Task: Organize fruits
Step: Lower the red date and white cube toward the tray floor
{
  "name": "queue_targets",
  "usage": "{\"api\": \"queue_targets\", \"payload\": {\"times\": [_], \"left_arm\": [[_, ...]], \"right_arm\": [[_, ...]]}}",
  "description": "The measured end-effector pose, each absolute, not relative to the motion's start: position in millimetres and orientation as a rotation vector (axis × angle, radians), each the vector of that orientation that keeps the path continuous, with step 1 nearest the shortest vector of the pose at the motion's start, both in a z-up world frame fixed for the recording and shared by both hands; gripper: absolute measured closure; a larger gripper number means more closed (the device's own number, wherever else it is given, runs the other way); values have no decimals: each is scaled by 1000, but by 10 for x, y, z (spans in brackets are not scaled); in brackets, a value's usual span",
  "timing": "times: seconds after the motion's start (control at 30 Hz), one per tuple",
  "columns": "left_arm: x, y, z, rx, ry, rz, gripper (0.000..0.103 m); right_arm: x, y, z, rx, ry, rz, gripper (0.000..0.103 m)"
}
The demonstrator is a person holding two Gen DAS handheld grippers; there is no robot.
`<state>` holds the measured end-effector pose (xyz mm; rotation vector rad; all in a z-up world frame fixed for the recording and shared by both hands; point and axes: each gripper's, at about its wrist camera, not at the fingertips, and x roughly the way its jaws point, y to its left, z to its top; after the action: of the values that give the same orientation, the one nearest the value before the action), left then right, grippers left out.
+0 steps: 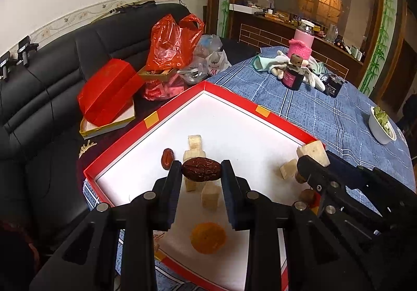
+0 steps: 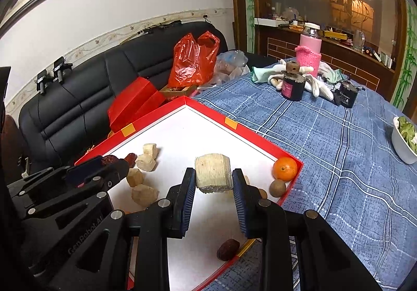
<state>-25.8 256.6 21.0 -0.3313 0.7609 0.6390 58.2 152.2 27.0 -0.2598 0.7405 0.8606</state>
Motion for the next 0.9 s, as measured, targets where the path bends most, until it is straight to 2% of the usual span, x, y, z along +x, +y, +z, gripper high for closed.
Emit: {"api": "queue_targets", "payload": {"times": [0.9], "left_arm": [[-213,2574,133,-338,773,622,75]], "right_arm": [[600,1387,273,-259,742,814,74]]}}
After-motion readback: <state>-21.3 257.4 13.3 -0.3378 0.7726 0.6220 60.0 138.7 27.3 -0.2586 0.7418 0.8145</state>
